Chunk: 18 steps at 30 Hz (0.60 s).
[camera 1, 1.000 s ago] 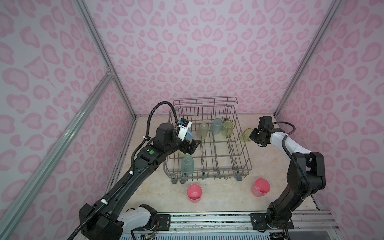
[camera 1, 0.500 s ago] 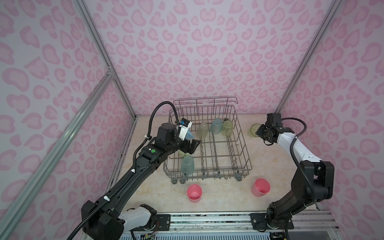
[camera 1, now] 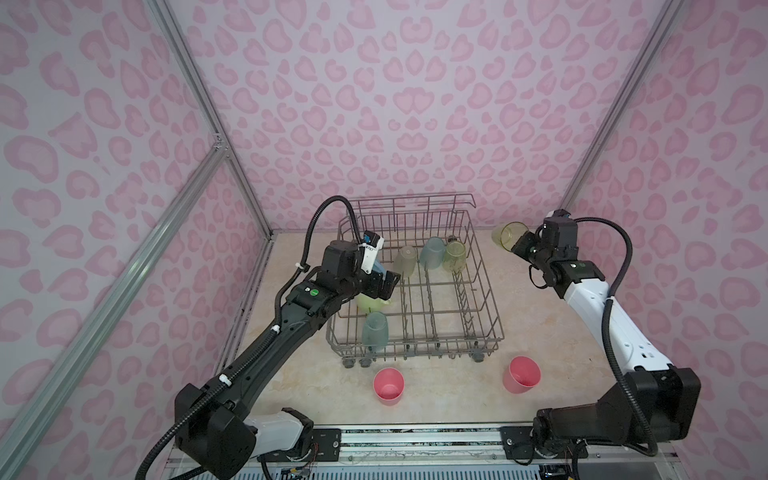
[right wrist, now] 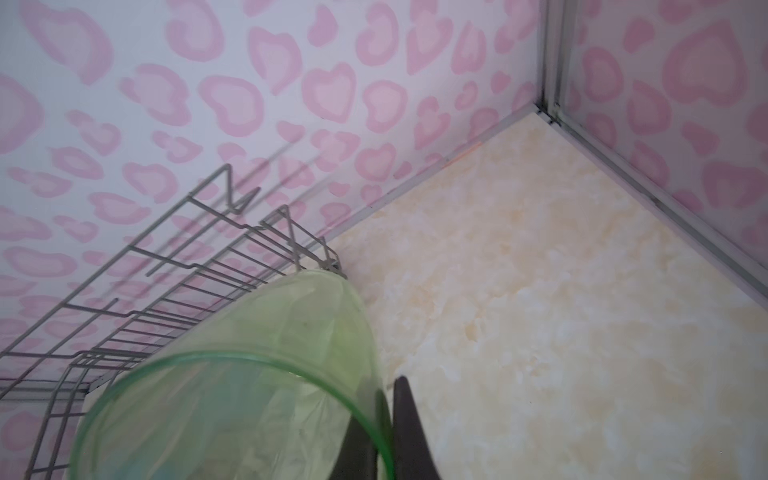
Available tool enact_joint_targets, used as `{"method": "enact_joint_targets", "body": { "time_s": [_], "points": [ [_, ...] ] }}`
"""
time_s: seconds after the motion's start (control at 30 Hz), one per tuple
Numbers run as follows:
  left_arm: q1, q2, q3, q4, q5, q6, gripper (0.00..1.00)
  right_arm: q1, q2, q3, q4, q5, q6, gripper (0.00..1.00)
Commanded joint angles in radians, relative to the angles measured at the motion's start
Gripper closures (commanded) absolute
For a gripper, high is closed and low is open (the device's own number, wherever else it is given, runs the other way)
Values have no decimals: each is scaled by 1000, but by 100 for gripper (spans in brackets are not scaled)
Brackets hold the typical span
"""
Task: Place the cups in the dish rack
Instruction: 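Lift the green cup off the table with the right gripper, then bring the green cup toward the left gripper while the left reaches to grasp it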
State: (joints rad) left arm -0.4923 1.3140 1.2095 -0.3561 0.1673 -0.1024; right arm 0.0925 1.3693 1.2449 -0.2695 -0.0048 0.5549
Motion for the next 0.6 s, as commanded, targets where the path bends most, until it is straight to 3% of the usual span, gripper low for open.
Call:
{"method": "enact_joint_targets", "body": {
  "time_s": [0.0,0.17,0.57],
  "points": [
    [1,32,66,-27,-35,-92,3,51,-55,-74,256,8,-89,100],
    [13,66,160,-47,4,-243,3,103,-101,-214,542,-23,-142,100],
    [45,171,287,-17,195,-775,3,260,-12,-282,872,-207,-285,100]
  ]
}}
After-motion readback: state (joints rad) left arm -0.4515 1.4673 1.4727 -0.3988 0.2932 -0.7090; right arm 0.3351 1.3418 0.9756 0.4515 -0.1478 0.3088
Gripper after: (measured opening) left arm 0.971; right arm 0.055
